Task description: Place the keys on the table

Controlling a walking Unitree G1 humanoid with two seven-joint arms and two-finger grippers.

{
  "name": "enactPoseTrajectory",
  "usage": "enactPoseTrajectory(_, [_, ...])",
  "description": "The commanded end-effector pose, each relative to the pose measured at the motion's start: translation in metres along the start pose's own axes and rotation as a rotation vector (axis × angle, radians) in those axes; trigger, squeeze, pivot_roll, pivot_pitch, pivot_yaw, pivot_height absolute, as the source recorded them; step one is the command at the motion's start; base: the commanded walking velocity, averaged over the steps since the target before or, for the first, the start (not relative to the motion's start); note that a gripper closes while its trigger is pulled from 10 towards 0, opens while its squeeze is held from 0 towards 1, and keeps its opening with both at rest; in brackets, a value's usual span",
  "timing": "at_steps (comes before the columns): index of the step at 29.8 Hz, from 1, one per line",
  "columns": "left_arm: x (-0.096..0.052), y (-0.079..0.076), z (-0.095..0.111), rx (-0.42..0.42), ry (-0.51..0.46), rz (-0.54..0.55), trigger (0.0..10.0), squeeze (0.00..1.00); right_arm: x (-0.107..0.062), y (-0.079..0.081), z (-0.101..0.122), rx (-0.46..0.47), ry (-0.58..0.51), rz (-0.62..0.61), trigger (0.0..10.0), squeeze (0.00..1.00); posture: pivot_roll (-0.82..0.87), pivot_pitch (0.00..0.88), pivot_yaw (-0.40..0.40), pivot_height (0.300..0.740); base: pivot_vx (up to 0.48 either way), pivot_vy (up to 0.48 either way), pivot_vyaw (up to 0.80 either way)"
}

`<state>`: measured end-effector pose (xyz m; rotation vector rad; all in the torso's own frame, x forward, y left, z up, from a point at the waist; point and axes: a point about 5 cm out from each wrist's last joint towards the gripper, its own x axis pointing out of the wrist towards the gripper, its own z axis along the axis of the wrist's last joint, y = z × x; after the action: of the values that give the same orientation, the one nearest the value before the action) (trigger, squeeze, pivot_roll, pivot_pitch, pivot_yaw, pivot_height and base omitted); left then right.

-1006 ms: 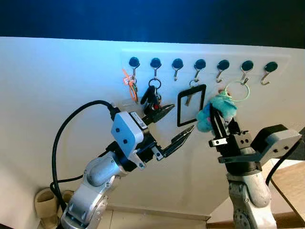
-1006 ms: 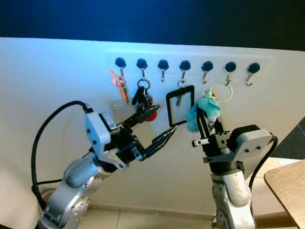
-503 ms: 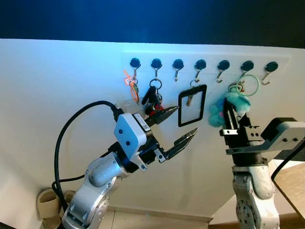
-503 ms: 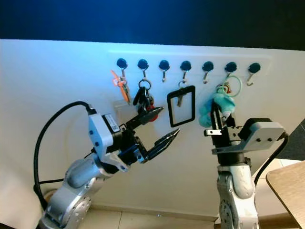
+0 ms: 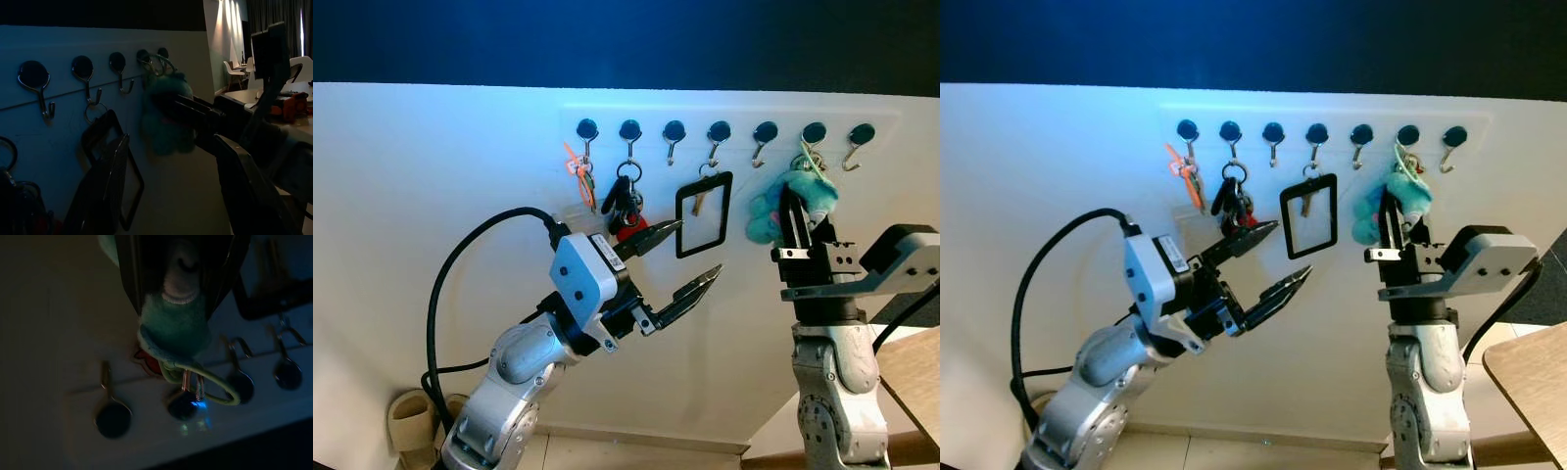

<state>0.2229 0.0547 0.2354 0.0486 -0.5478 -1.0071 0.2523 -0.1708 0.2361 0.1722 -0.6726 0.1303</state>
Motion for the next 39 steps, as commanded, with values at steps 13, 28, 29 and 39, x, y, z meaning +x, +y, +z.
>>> enactPoseTrajectory(13, [0.0,-0.003,0.001,0.019,0.003,-0.016,10.0,0.0,-0.018,0.023,-0.009,-0.019,0.051,0.161,0.0,0.0,0.04,0.063,0.009,0.74,0.0,0.0,0.0])
enactPoseTrajectory(28, [-0.015,0.012,-0.007,0.042,0.036,0.079,10.0,0.0,-0.067,-0.007,-0.046,-0.106,0.236,0.077,0.0,0.0,0.04,0.067,0.003,0.74,0.0,0.0,0.0])
enactPoseTrajectory(29, [-0.021,0.015,-0.01,0.05,0.05,0.11,10.0,0.0,-0.076,-0.014,-0.051,-0.123,0.268,0.046,0.0,0.0,0.04,0.068,0.002,0.74,0.0,0.0,0.0])
enactPoseTrajectory(39, [-0.028,0.024,-0.012,0.075,0.063,0.178,10.0,0.0,-0.067,-0.014,-0.05,-0.108,0.238,0.008,0.0,0.0,0.05,0.068,0.006,0.74,0.0,0.0,0.0])
